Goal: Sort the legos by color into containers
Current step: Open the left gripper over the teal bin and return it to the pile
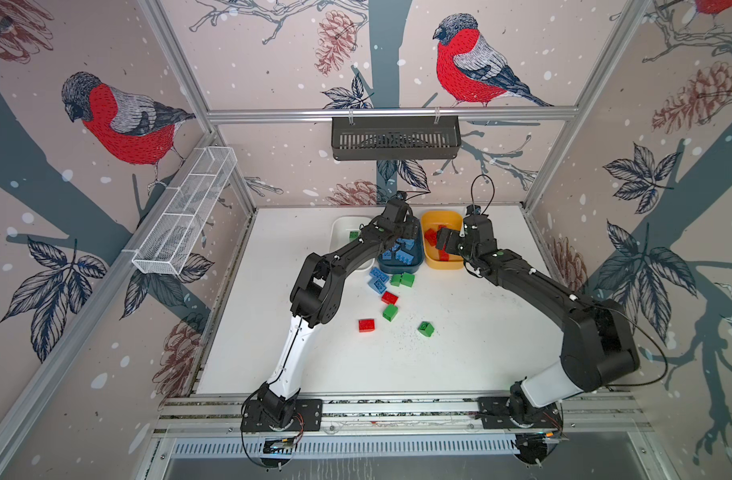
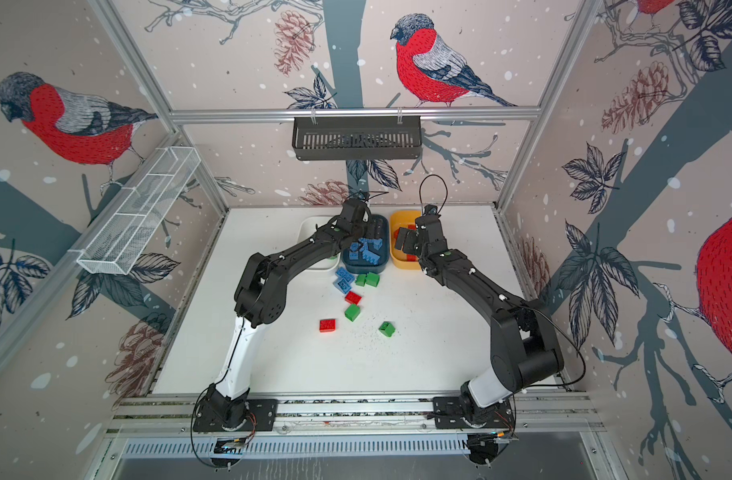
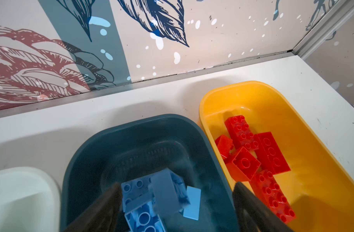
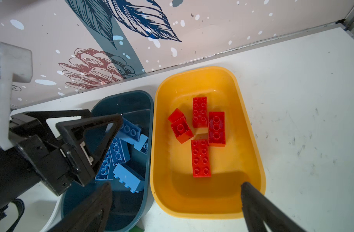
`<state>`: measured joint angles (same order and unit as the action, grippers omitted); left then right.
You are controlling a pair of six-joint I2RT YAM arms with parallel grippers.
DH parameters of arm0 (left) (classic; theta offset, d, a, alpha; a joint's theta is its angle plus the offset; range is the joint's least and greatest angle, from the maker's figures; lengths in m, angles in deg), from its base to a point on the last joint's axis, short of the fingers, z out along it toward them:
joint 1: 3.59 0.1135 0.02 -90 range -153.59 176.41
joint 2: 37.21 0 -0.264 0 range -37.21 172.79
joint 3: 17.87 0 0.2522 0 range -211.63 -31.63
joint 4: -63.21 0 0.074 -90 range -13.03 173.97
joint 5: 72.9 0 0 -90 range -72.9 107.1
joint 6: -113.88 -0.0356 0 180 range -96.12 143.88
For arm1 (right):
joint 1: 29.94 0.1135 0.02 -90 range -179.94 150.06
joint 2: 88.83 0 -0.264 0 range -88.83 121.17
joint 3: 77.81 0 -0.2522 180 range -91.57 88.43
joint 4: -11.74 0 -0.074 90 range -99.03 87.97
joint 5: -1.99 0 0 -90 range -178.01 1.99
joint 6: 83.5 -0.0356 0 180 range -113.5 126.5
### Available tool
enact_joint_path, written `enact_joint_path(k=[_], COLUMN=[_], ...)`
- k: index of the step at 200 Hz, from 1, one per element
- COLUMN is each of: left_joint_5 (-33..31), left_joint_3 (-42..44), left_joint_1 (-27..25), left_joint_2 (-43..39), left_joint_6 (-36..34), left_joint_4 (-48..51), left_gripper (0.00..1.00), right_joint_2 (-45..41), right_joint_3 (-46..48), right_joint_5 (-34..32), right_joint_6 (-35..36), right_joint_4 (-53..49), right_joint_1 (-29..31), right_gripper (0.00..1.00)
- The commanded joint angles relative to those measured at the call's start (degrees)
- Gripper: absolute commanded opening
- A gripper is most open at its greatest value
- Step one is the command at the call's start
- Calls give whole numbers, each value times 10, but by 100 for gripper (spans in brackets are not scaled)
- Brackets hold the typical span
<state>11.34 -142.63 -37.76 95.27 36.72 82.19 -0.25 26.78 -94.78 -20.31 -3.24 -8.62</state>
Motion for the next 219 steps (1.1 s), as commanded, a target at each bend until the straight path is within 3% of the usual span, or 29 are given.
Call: enact_joint_path(k=[1, 68, 105, 134, 174, 219], left_joint_5=[28, 120, 122, 95, 104, 88], left_joint_3=[17, 239, 371, 433, 505, 535], left_joint_1=[0, -2, -27, -58, -93, -126], left_joint_2=[-27, -185, -274, -310, -346, -343], left_joint_6=[-15, -12, -35, -15, 21, 38], left_joint_4=[-17, -82, -99, -60, 25, 74], left_gripper=[88, 95, 93, 91, 88, 82], right_joint_2=[-4, -12, -16, -14, -12, -4], right_joint_3=[5, 34, 41, 38, 39, 35], right_joint_5=[8, 3, -6, -8, -12, -7], right_joint_6=[-2, -15, -20, -22, -23, -26], right_joint_4=[10, 22, 30, 32, 30, 36], right_joint_1=[4, 17, 18, 18, 18, 20], right_gripper=[100, 99, 99, 99, 100, 99])
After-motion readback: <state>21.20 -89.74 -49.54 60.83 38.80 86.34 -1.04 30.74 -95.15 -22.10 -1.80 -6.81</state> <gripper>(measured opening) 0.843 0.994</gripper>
